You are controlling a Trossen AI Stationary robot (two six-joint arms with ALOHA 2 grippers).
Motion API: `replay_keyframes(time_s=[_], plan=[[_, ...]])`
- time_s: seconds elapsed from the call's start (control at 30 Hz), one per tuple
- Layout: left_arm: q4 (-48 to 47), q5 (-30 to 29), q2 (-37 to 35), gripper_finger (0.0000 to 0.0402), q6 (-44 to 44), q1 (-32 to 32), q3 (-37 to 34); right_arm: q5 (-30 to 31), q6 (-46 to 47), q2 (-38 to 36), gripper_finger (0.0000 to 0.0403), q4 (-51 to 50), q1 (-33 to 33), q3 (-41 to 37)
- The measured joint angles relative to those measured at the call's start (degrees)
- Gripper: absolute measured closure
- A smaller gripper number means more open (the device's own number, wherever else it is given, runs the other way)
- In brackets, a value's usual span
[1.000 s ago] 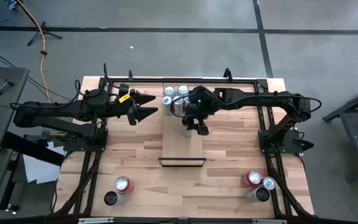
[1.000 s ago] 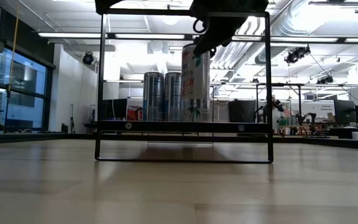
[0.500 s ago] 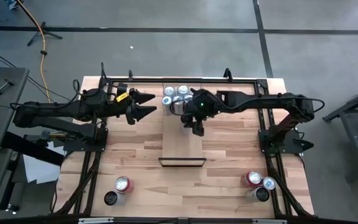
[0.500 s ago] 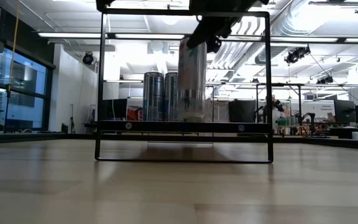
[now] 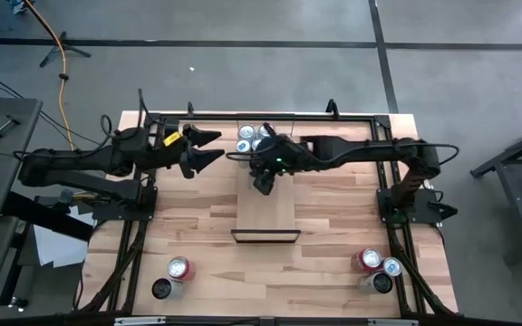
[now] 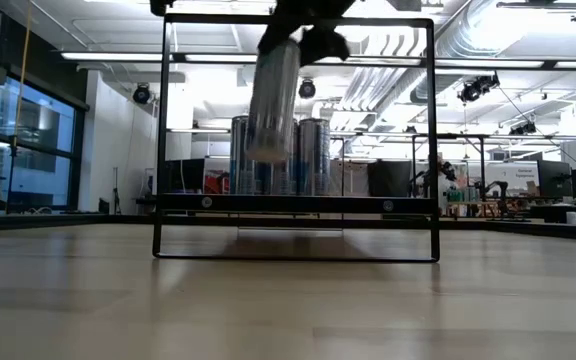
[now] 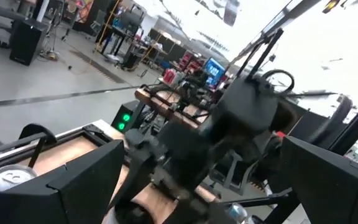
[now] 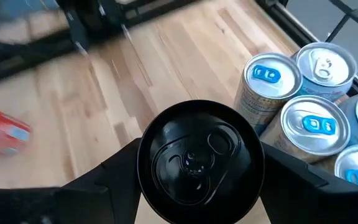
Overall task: Place canned beverage on shelf
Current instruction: Put the white pink soda can on the shelf
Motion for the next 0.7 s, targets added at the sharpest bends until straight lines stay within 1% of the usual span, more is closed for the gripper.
replay_keyframes(time_s=[0.13, 0.23, 0.3, 0.5, 0.7], plan=[[1.51, 0.01, -2.23, 0.0007, -0.06, 0.00, 0.00, -0.41, -1.76, 5.64, 0.0159, -5.02, -0.71, 6.09], [2.70, 0.01, -4.60, 0.0007, 0.01, 0.00, 0.00, -2.05, -1.70, 8.53, 0.0159, -5.20, -1.19, 8.69], [2.58, 0.01, -6.19, 0.0007, 0.03, 0.00, 0.00, -1.77, -1.80, 10.14, 0.0159, -4.74, -1.29, 9.71], [2.55, -0.02, -9.22, 0.0007, 0.03, 0.00, 0.00, 0.58, 1.04, 12.03, 0.0159, -2.99, -2.23, 10.55], [2.41, -0.02, -9.48, 0.0007, 0.04, 0.00, 0.00, 4.15, 2.62, 12.21, 0.0159, 0.48, -2.84, 9.37]])
